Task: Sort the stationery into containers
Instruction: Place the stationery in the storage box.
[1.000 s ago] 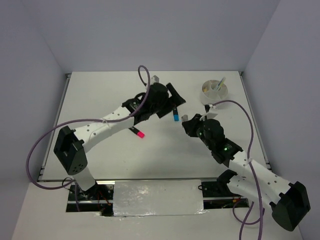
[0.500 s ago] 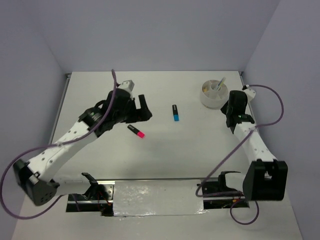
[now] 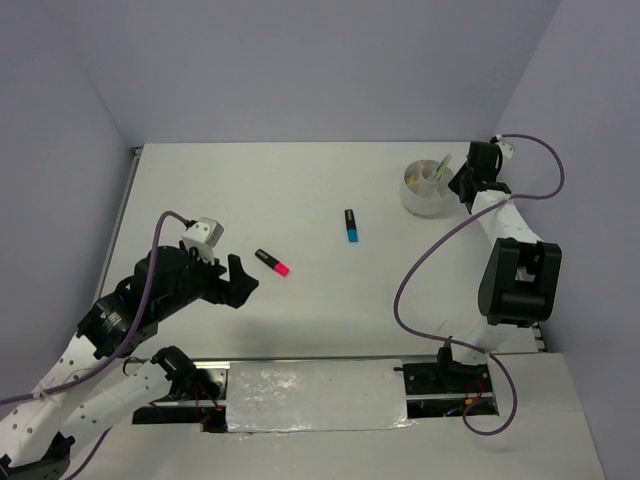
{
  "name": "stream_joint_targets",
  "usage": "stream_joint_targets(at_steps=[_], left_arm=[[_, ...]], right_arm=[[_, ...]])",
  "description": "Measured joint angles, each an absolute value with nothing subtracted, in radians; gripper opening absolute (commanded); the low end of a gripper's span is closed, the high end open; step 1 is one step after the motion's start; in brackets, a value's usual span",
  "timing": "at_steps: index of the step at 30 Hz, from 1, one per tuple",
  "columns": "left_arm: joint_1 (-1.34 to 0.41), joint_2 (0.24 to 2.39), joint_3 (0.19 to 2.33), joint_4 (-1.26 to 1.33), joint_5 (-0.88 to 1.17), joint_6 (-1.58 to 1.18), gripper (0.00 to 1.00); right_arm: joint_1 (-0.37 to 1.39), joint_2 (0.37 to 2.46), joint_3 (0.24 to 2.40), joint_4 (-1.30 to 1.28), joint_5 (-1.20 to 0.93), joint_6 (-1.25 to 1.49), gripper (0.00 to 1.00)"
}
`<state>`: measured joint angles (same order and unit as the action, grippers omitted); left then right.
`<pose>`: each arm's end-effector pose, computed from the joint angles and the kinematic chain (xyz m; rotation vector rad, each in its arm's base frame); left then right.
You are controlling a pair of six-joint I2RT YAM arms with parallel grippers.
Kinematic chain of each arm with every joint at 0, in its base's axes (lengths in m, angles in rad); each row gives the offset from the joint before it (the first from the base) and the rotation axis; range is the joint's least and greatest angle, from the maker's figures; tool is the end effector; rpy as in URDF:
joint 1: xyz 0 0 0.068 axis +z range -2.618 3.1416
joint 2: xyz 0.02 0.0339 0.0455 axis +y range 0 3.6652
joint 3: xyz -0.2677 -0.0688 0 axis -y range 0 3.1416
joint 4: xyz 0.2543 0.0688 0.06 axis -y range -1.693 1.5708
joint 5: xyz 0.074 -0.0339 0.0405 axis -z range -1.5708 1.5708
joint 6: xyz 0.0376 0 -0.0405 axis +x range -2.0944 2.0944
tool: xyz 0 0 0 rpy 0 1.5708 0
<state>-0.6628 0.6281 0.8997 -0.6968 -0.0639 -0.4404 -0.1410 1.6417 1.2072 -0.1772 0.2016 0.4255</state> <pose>0.1070 -0.0805 0.3508 0.1858 2.0454 -0.6381 0.3807 -0.0616 0.2643 0.7147 2.0478 -0.0572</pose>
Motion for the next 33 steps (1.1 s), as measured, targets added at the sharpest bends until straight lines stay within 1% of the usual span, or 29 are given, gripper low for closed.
stream_joint_targets(at_steps=[3, 8, 9, 10, 15, 18, 19, 22, 24, 27, 29, 33], left_arm=[[-0.663, 0.602, 0.863, -0.67, -0.062, -0.426, 0.99], [-0.663, 0.651, 0.861, -0.665, -0.067, -0.421, 0.99], [-0.663, 0.656, 0.861, -0.665, -0.067, -0.421, 0.99], [-0.663, 0.663, 0.861, -0.665, -0.067, -0.421, 0.99], [-0.663, 0.645, 0.857, -0.658, -0.066, -0.421, 0.99], [-0.663, 0.631, 0.857, -0.651, -0.065, -0.421, 0.99], [-0.663, 0.628, 0.857, -0.65, -0.065, -0.42, 0.99], [-0.663, 0.624, 0.857, -0.649, -0.064, -0.42, 0.99], [-0.663, 0.624, 0.856, -0.649, -0.062, -0.419, 1.0], [-0.663, 0.622, 0.856, -0.649, -0.061, -0.419, 0.99], [-0.663, 0.621, 0.856, -0.649, -0.061, -0.419, 0.99], [-0.663, 0.622, 0.856, -0.648, -0.061, -0.419, 0.99]], right_arm=[[-0.144, 1.661, 1.231, -0.182, 0.194, 0.442, 0.09], [-0.145, 1.696, 1.247, -0.185, 0.163, 0.465, 0.12], [-0.145, 1.703, 1.249, -0.186, 0.159, 0.47, 0.15], [-0.145, 1.708, 1.249, -0.187, 0.157, 0.474, 0.15], [-0.145, 1.729, 1.27, -0.193, 0.152, 0.478, 0.17], [-0.145, 1.744, 1.29, -0.196, 0.149, 0.479, 0.29], [-0.145, 1.745, 1.292, -0.197, 0.149, 0.481, 0.31], [-0.145, 1.745, 1.296, -0.198, 0.146, 0.482, 0.3], [-0.145, 1.745, 1.296, -0.198, 0.141, 0.482, 0.28], [-0.145, 1.746, 1.296, -0.196, 0.129, 0.482, 0.28], [-0.145, 1.746, 1.296, -0.195, 0.117, 0.483, 0.29], [-0.145, 1.746, 1.296, -0.196, 0.11, 0.488, 0.38]])
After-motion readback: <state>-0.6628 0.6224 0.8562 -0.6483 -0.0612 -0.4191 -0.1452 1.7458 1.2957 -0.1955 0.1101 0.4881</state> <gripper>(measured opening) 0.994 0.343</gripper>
